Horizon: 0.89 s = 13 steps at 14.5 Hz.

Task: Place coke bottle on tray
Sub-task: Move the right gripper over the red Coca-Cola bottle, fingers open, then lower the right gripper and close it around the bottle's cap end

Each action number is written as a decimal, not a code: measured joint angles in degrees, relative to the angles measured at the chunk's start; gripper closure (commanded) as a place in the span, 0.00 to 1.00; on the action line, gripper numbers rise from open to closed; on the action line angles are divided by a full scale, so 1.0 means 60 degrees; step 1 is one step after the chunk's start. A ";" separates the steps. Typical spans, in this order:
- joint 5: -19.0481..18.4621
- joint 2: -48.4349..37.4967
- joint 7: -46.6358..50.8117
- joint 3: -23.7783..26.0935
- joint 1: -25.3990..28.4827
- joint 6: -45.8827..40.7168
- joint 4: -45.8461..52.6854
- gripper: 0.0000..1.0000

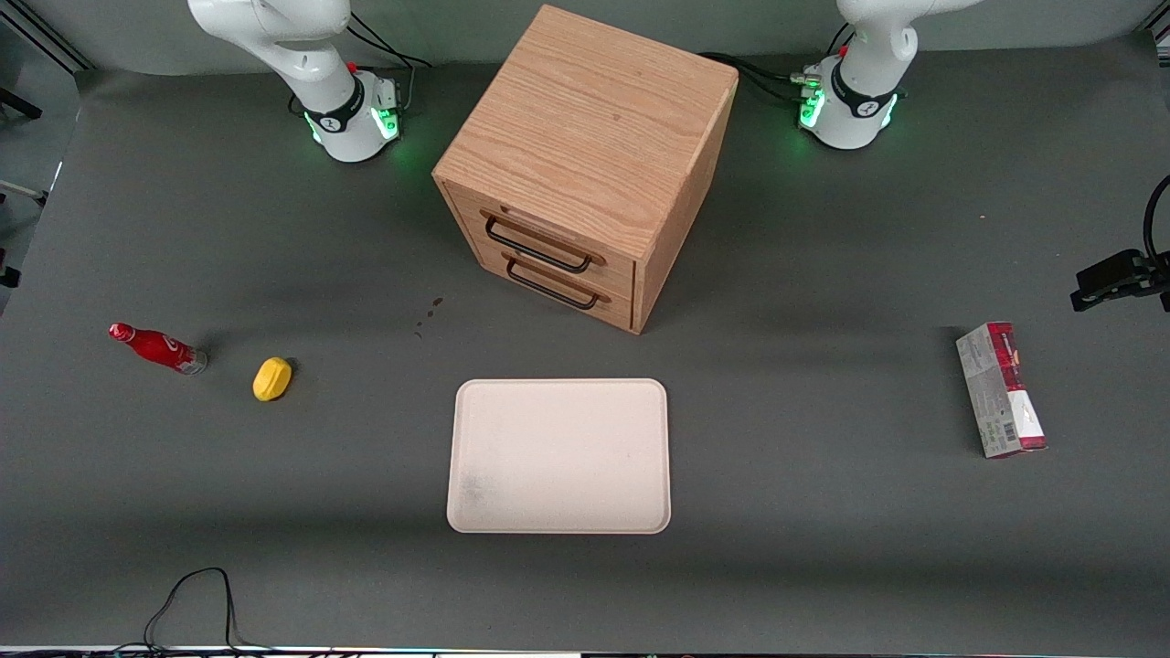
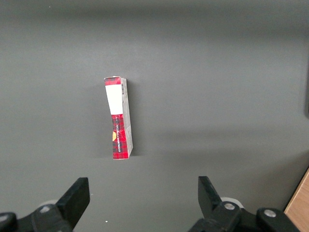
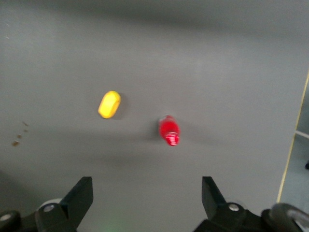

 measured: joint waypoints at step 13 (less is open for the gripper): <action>0.0587 0.0084 -0.0817 -0.0849 0.0097 0.3886 -0.3832 0.00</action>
